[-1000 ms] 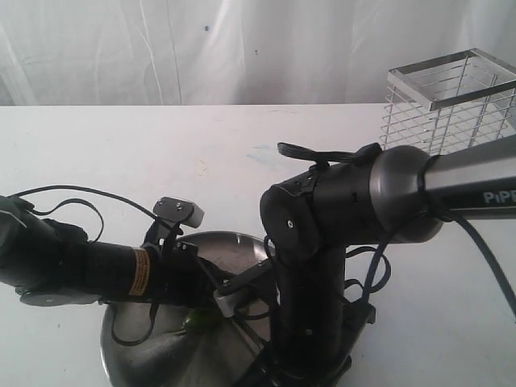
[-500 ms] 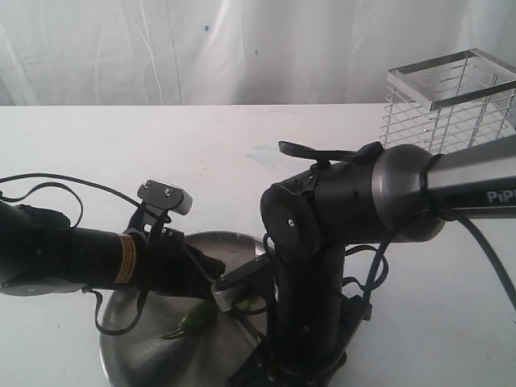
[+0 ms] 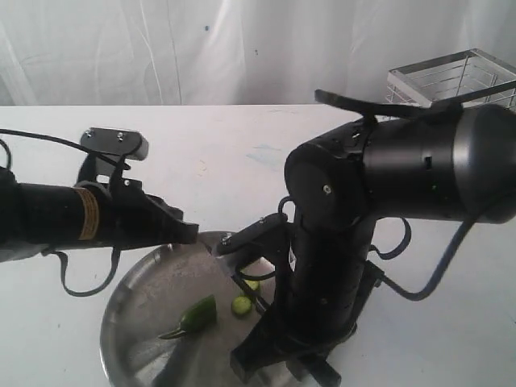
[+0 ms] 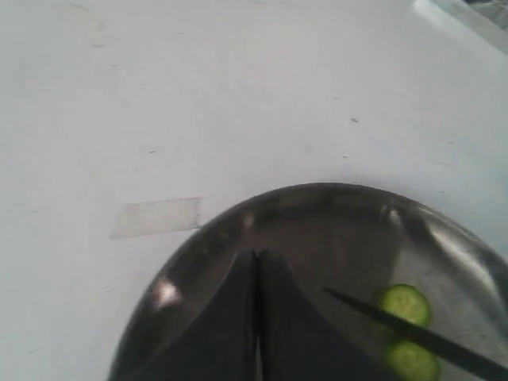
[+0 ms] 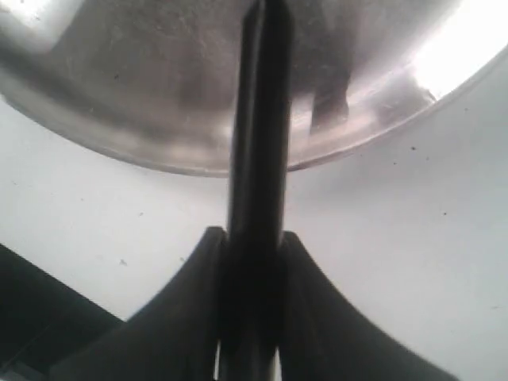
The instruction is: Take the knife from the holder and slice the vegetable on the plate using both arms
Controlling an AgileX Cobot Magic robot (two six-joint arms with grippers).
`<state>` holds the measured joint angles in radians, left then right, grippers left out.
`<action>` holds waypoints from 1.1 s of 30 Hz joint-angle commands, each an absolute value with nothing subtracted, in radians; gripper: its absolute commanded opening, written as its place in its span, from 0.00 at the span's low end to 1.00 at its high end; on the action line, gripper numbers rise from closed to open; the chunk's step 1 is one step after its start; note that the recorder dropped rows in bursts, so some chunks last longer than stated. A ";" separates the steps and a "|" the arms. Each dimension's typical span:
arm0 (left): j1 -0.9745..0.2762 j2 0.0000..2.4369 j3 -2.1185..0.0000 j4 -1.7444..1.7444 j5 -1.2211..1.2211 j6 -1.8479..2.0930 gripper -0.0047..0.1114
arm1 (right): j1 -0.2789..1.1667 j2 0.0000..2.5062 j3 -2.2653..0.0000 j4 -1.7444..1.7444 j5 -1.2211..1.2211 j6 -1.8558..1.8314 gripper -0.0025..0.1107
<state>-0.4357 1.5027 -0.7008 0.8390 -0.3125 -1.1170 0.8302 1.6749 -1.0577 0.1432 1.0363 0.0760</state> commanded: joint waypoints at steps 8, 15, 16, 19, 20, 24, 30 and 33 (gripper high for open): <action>-0.439 1.323 -0.697 0.812 -0.012 -0.992 0.04 | 0.729 1.632 -1.057 0.477 0.956 -0.208 0.02; -0.281 1.297 -0.645 0.744 -0.047 -0.998 0.04 | 0.587 1.650 -1.060 0.648 0.990 -0.330 0.02; -0.237 1.297 -0.623 0.709 -0.069 -0.998 0.04 | 0.581 1.662 -1.061 0.648 1.000 -0.336 0.02; -0.104 1.297 -0.524 0.577 -0.205 -0.989 0.04 | 0.578 1.706 -1.064 0.644 0.982 -0.353 0.02; -0.073 1.297 -0.492 0.546 -0.254 -0.981 0.04 | 0.578 1.727 -1.071 0.644 0.968 -0.361 0.02; -0.009 1.297 -0.349 0.451 -0.477 -0.827 0.04 | 0.578 1.815 -1.110 0.644 0.938 -0.364 0.02; -0.009 1.297 -0.226 0.384 -0.697 -0.673 0.04 | 0.578 1.879 -1.137 0.640 0.955 -0.420 0.09; -0.009 1.297 -0.218 0.384 -0.706 -0.656 0.04 | 0.578 1.910 -1.137 0.636 0.964 -0.420 0.19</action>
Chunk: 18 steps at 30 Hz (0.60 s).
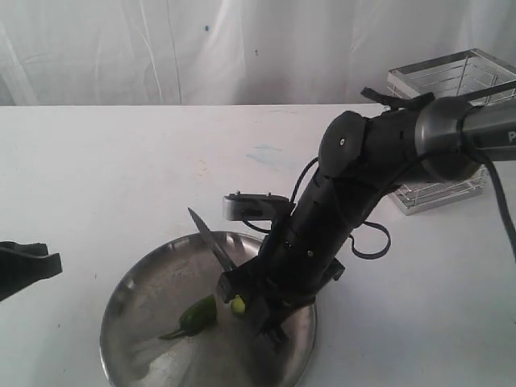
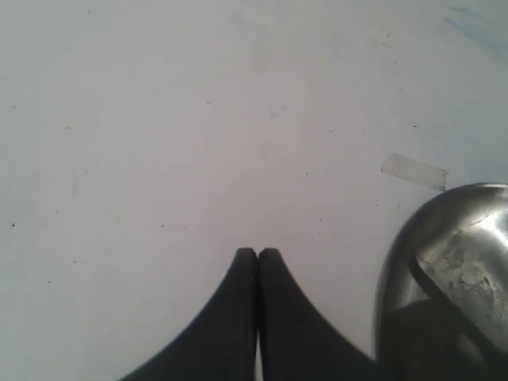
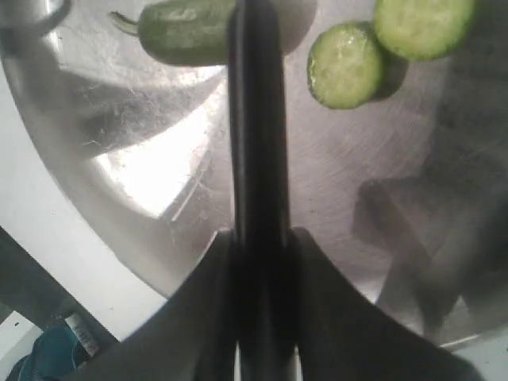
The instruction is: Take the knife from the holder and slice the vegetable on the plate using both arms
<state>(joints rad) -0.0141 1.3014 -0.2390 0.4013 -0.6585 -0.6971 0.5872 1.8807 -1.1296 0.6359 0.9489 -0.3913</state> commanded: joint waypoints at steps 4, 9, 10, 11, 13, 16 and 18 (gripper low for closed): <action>-0.009 1.297 -0.218 0.393 -0.710 -0.656 0.04 | 0.578 1.921 -1.137 0.636 0.925 -0.416 0.29; -0.009 1.297 -0.182 0.386 -0.721 -0.653 0.04 | 0.578 1.894 -1.137 0.642 0.890 -0.416 0.29; -0.009 1.297 -0.174 0.376 -0.724 -0.645 0.04 | 0.578 1.880 -1.137 0.640 0.890 -0.416 0.28; -0.009 1.297 -0.163 0.360 -0.734 -0.632 0.04 | 0.578 1.859 -1.137 0.633 0.890 -0.416 0.27; -0.009 1.297 -0.149 0.349 -0.749 -0.617 0.04 | 0.578 1.808 -1.137 0.620 0.886 -0.416 0.23; -0.009 1.297 -0.148 0.381 -0.726 -0.612 0.04 | 0.578 1.705 -1.137 0.522 0.833 -0.449 0.14; -0.009 1.297 -0.148 0.397 -0.696 -0.612 0.04 | 0.578 1.632 -1.136 0.382 0.799 -0.416 0.07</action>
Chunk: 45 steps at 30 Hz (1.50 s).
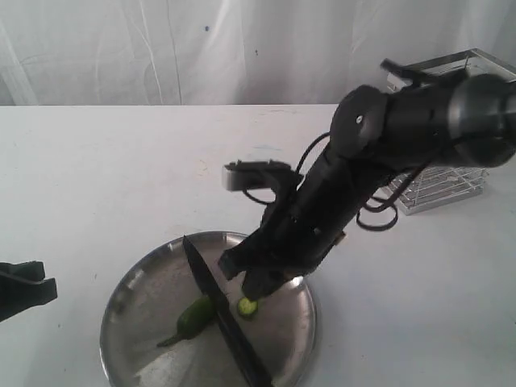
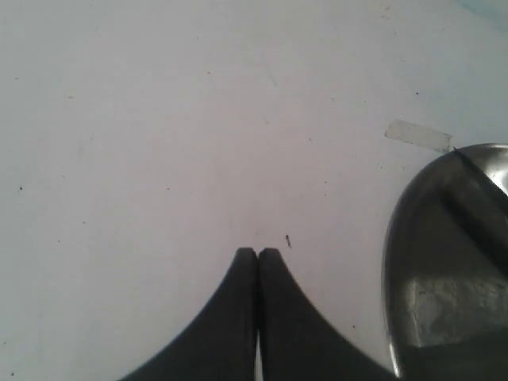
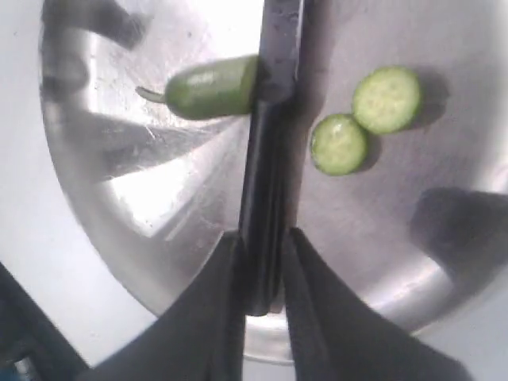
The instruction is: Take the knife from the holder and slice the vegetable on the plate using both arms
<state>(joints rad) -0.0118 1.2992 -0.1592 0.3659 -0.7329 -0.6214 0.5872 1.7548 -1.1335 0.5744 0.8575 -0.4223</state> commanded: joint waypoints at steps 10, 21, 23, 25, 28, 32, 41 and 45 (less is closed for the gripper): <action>-0.009 1.297 -0.148 0.413 -0.549 -0.638 0.04 | 0.549 1.313 -0.898 -0.132 0.425 -0.037 0.02; -0.009 1.297 -0.148 0.413 -0.559 -0.624 0.04 | 0.309 1.185 -0.509 -0.169 -0.160 0.358 0.02; -0.009 1.297 -0.148 0.413 -0.559 -0.624 0.04 | 0.295 1.124 -0.413 -0.169 -0.310 0.362 0.02; -0.009 1.297 -0.148 0.413 -0.559 -0.624 0.04 | 0.277 1.063 -0.332 -0.149 -0.406 0.360 0.02; -0.009 1.297 -0.148 0.413 -0.559 -0.624 0.04 | 0.255 0.956 -0.225 -0.014 -0.466 0.275 0.02; -0.009 1.297 -0.148 0.413 -0.559 -0.624 0.04 | 0.255 0.740 -0.094 0.212 -0.341 0.085 0.02; -0.009 1.297 -0.148 0.413 -0.559 -0.624 0.04 | 0.255 0.579 -0.080 0.216 -0.074 0.077 0.02; -0.009 1.297 -0.148 0.413 -0.559 -0.624 0.04 | 0.230 0.472 -0.080 0.208 0.000 -0.054 0.02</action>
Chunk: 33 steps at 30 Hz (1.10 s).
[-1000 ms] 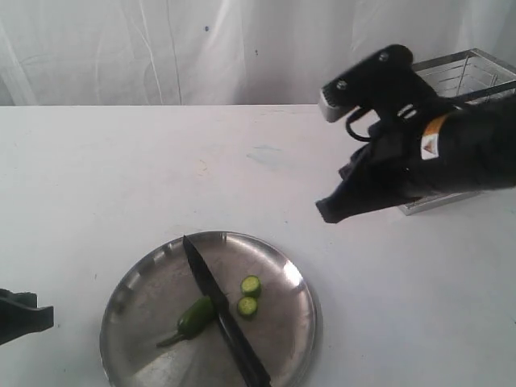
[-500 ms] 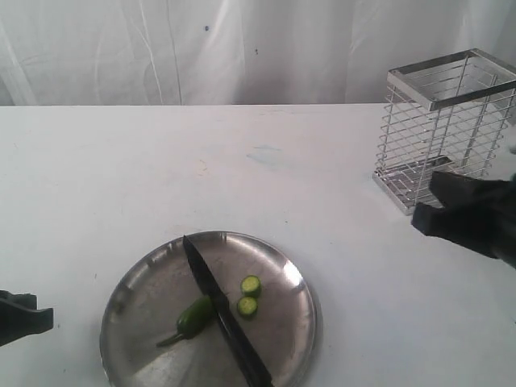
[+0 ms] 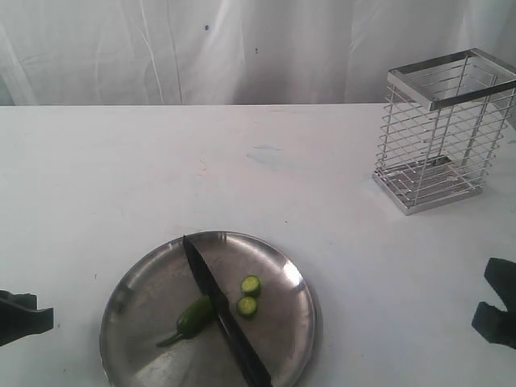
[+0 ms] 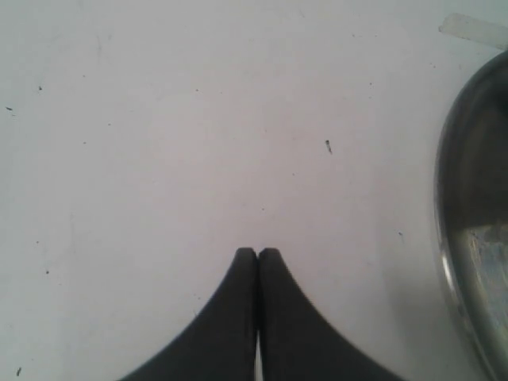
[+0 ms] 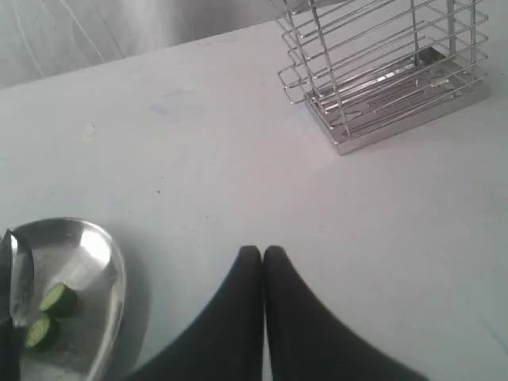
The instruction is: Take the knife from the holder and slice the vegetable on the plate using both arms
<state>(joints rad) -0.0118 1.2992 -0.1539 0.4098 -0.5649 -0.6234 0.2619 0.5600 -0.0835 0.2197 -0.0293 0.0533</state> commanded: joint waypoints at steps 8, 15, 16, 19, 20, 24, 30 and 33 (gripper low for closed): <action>-0.009 1.297 -0.148 0.413 -0.559 -0.624 0.04 | -0.045 0.065 -0.080 0.206 -0.031 -0.140 0.02; -0.009 1.291 -0.148 0.413 -0.553 -0.624 0.04 | -0.099 0.000 -0.080 0.213 -0.141 -0.131 0.02; -0.009 1.291 -0.148 0.413 -0.555 -0.624 0.04 | -0.100 0.000 -0.080 0.213 -0.141 -0.131 0.02; -0.009 1.291 -0.148 0.413 -0.555 -0.624 0.04 | -0.100 0.000 -0.080 0.210 -0.184 -0.133 0.02; -0.009 1.291 -0.148 0.413 -0.552 -0.624 0.04 | -0.100 0.000 -0.078 0.202 -0.214 -0.135 0.02; -0.009 1.291 -0.148 0.413 -0.552 -0.624 0.04 | -0.100 0.000 0.000 0.179 -0.406 -0.135 0.02; -0.009 1.291 -0.148 0.413 -0.555 -0.624 0.04 | -0.100 0.000 0.000 0.000 -0.112 -0.010 0.02; -0.009 1.291 -0.148 0.413 -0.555 -0.624 0.04 | -0.100 0.000 0.000 -0.090 0.363 0.097 0.02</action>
